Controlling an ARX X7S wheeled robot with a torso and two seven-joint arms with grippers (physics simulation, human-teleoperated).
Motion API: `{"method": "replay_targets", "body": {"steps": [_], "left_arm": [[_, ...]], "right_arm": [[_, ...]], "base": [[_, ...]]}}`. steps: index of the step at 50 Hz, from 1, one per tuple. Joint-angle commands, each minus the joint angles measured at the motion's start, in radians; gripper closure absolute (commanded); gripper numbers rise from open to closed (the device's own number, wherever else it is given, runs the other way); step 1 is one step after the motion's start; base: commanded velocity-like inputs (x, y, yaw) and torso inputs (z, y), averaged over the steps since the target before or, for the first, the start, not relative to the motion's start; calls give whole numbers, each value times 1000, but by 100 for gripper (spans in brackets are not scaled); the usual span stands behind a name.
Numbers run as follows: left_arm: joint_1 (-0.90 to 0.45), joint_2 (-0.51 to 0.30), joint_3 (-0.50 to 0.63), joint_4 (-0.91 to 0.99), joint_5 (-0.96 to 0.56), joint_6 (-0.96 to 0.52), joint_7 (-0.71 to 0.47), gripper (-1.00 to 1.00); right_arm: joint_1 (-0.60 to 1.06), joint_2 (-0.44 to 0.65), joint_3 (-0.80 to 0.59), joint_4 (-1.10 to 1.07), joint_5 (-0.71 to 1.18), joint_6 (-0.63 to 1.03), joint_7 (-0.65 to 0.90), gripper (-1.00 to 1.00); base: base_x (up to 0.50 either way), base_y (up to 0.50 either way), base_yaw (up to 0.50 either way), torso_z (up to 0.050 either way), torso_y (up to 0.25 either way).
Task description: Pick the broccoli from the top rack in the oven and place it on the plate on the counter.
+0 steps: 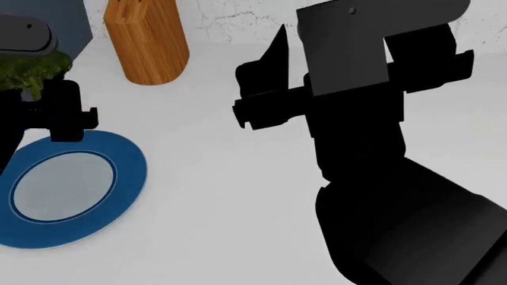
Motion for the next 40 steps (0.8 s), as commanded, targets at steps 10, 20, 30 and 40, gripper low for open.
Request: {"method": "replay_targets", "body": {"steps": [10, 20, 30, 40], "left_arm": [[46, 15, 58, -135, 63, 26, 80, 100], [76, 12, 84, -177, 111, 60, 134, 100], [91, 15, 100, -198, 121, 62, 145, 100], [95, 23, 123, -239, 130, 55, 173, 100]], "right_arm": [[-11, 10, 1, -2, 3, -18, -4, -100], [-4, 6, -10, 7, -3, -22, -6, -100], [-1, 8, -17, 12, -8, -30, -9, -100], [2, 7, -18, 14, -6, -31, -6, -100]], "base": [[0, 0, 0, 0, 0], [0, 0, 0, 1, 1], [0, 0, 0, 0, 0], [0, 0, 0, 0, 0]]}}
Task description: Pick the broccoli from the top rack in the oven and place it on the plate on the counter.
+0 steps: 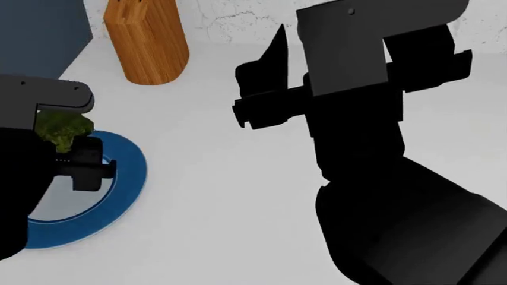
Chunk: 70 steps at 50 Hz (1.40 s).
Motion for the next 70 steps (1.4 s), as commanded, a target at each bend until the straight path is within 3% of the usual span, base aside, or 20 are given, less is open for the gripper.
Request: {"method": "replay_targets", "body": {"steps": [1, 61, 62, 70], "left_arm": [[6, 5, 17, -40, 9, 12, 15, 100], [2, 15, 60, -144, 32, 12, 78, 100], [2, 15, 59, -142, 30, 11, 77, -100], [1, 13, 62, -142, 28, 7, 77, -100]], "right_arm": [[3, -1, -1, 4, 2, -3, 1, -100], [10, -1, 2, 10, 26, -16, 10, -100], [11, -1, 2, 10, 26, -16, 9, -100], [2, -1, -2, 14, 22, -28, 7, -100]], "base": [[0, 0, 0, 0, 10], [0, 0, 0, 0, 0], [0, 0, 0, 0, 0], [0, 0, 0, 0, 0]]}}
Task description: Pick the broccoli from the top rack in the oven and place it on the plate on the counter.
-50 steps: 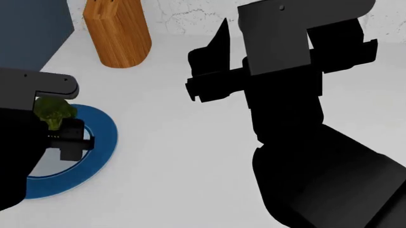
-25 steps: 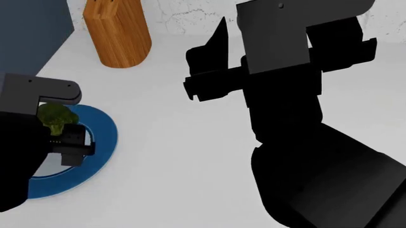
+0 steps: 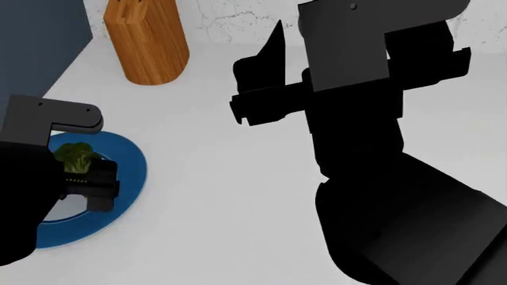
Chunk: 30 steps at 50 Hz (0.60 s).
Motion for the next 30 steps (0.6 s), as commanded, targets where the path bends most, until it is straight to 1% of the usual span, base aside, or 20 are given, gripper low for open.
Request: {"method": "replay_targets", "body": {"steps": [1, 11, 20, 23, 28, 30], "left_arm": [[-2, -1, 2, -6, -2, 2, -2, -100], [-7, -7, -4, 9, -17, -8, -14, -100], [-29, -32, -53, 90, -103, -59, -101, -100], [-40, -47, -81, 137, -157, -83, -145, -100], [-58, -82, -153, 258, -321, -128, -265, -100], [-59, -94, -172, 291, -376, -134, -288, -100]], "right_arm": [[-4, 1, -2, 3, 0, -9, -1, -100], [-3, 0, -5, 2, 3, -9, 3, -100], [2, 2, -5, 4, 5, -11, 0, -100], [2, 2, -5, 3, 6, -11, 2, -100], [8, -2, -6, -3, 13, -2, 10, -100], [8, -3, -6, -6, 16, 0, 12, -100]], "base": [[0, 0, 0, 0, 0], [0, 0, 0, 0, 0], [0, 0, 0, 0, 0], [0, 0, 0, 0, 0], [0, 0, 0, 0, 0], [0, 0, 0, 0, 0]]}}
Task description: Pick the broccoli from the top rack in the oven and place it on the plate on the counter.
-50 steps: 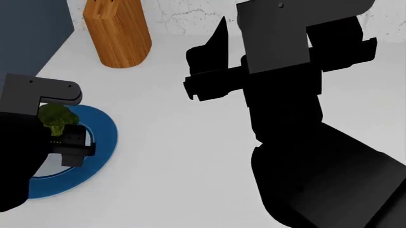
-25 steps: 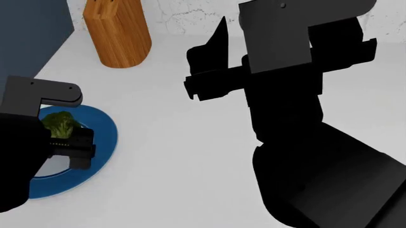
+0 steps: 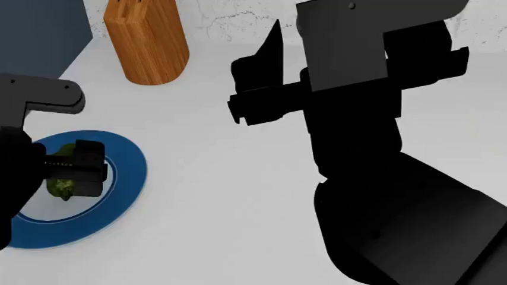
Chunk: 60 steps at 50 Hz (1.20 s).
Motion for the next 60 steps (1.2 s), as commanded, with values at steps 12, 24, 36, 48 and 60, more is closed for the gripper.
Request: {"method": "replay_targets", "body": {"steps": [12, 24, 36, 48, 60], "left_arm": [[205, -179, -482, 566, -462, 143, -93, -100], [268, 72, -110, 38, 242, 361, 544, -100], [440, -129, -310, 659, -46, 376, 277, -100], [688, -290, -573, 974, -155, 549, 254, -100], [1169, -245, -1192, 1049, -270, 654, 488, -100]], "right_arm": [[-36, -6, -3, -26, -4, -41, 6, -100], [-193, -127, -280, 502, -354, -528, -252, -100], [-233, 17, -204, -49, -233, -282, -39, -100], [-115, 34, -17, -546, 140, 82, 292, -100], [863, 393, -1111, -586, 436, -733, 873, -100]], "base": [[0, 0, 0, 0, 1], [0, 0, 0, 0, 0], [0, 0, 0, 0, 0], [0, 0, 0, 0, 0], [0, 0, 0, 0, 0]]}}
